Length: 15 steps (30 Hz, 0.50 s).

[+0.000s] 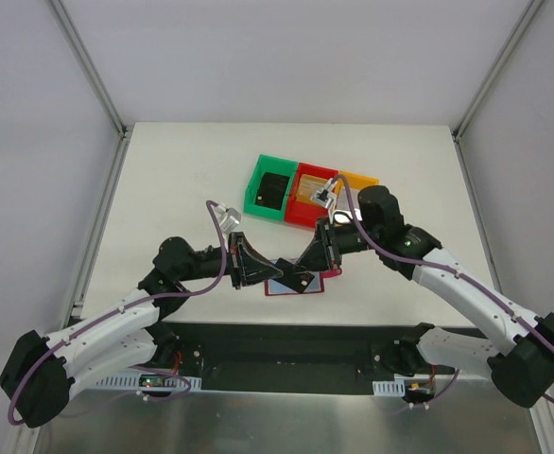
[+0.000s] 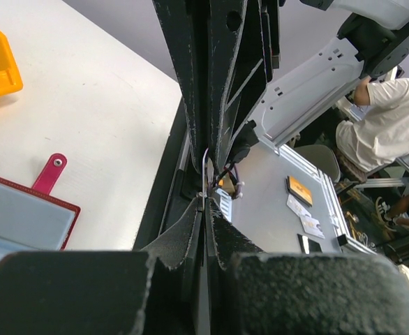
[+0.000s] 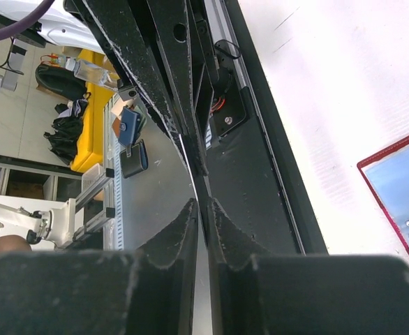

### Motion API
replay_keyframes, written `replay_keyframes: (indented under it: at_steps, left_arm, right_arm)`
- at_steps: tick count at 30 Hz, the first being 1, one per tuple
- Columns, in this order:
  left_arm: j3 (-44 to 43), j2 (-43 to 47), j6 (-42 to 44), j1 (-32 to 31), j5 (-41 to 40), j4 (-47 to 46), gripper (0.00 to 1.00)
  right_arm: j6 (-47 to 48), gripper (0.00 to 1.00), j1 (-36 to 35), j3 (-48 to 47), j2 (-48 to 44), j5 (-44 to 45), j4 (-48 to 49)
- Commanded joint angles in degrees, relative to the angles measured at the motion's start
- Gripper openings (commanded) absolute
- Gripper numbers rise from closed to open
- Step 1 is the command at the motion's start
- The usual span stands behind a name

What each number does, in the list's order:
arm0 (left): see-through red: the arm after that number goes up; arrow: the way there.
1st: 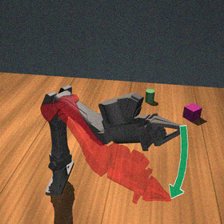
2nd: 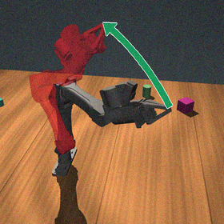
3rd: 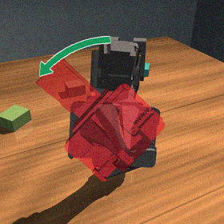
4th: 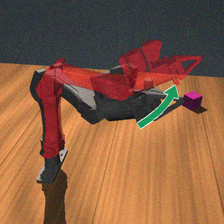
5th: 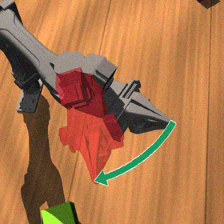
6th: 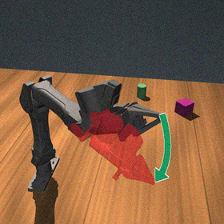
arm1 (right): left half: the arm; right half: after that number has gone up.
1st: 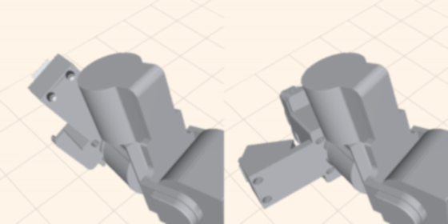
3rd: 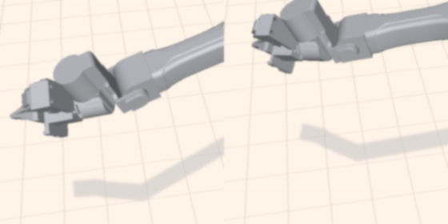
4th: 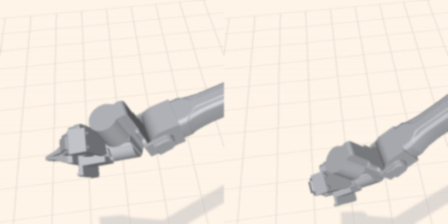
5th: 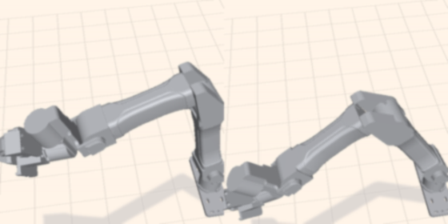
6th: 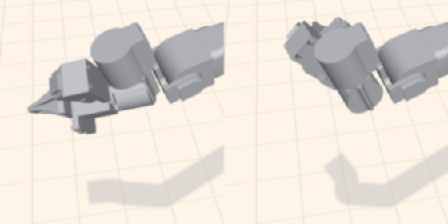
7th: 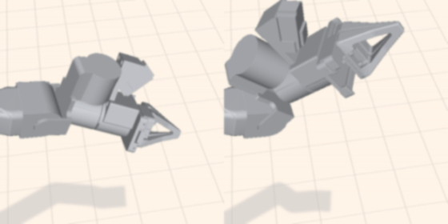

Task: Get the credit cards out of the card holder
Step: Remove the credit card from the card holder.

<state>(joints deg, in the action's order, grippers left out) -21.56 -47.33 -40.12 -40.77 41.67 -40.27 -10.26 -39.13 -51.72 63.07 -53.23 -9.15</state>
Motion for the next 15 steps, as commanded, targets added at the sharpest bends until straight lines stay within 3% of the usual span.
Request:
replay_keyframes:
  at_steps: [1,7,15]
  left_arm:
    - [0.9,0.4,-0.7,0.4,-0.8,-3.2,0.0]
    - [1.1,1.0,-0.6,0.5,-1.4,-3.0,0.0]
    - [1.2,1.2,-0.9,0.7,-1.8,-3.1,0.0]
  right_arm:
    - [-0.5,0.11,0.2,0.2,-1.7,-2.0,2.8]
    - [-0.5,0.23,0.5,0.4,-2.2,-2.0,2.5]
    - [-0.1,0.13,1.0,0.5,-2.3,-2.6,1.5]
